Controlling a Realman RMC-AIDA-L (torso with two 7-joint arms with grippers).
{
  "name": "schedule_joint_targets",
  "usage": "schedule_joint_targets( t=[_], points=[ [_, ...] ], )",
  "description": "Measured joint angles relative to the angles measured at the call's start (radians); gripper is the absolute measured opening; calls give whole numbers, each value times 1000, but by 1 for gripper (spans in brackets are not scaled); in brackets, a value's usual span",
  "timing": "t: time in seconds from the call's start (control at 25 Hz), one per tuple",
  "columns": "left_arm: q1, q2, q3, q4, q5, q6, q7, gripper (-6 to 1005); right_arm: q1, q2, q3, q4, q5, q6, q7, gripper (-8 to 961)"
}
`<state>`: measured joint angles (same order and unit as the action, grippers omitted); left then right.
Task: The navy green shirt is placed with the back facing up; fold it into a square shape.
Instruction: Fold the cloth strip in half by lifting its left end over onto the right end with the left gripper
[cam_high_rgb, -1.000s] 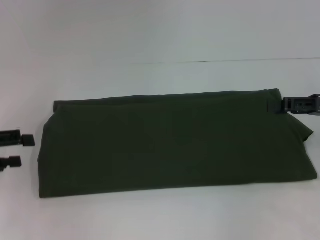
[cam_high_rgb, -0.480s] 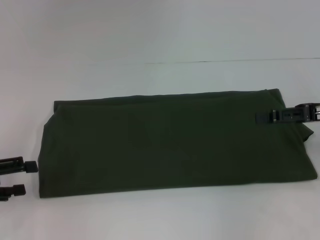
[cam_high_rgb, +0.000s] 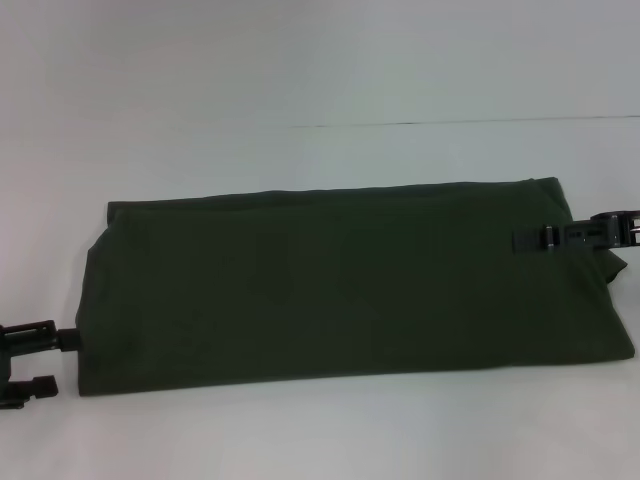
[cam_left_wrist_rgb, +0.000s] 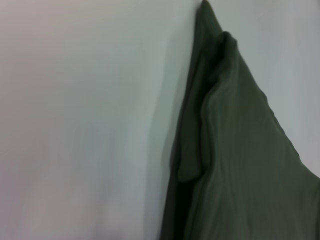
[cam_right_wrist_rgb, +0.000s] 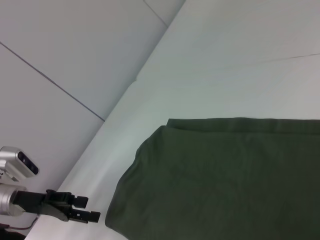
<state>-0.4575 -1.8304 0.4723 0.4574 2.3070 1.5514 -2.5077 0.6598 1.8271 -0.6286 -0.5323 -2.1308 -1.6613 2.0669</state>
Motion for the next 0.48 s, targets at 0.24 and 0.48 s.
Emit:
schedule_joint_targets(
  t=[0.24, 0.48],
  points=[
    [-3, -5, 0, -22, 0, -29, 0, 857, 4, 2, -3, 0, 0, 10, -1, 924],
    [-3, -10, 0, -39, 2, -58, -3, 855, 7, 3, -4, 1, 0, 15, -1, 924]
  ],
)
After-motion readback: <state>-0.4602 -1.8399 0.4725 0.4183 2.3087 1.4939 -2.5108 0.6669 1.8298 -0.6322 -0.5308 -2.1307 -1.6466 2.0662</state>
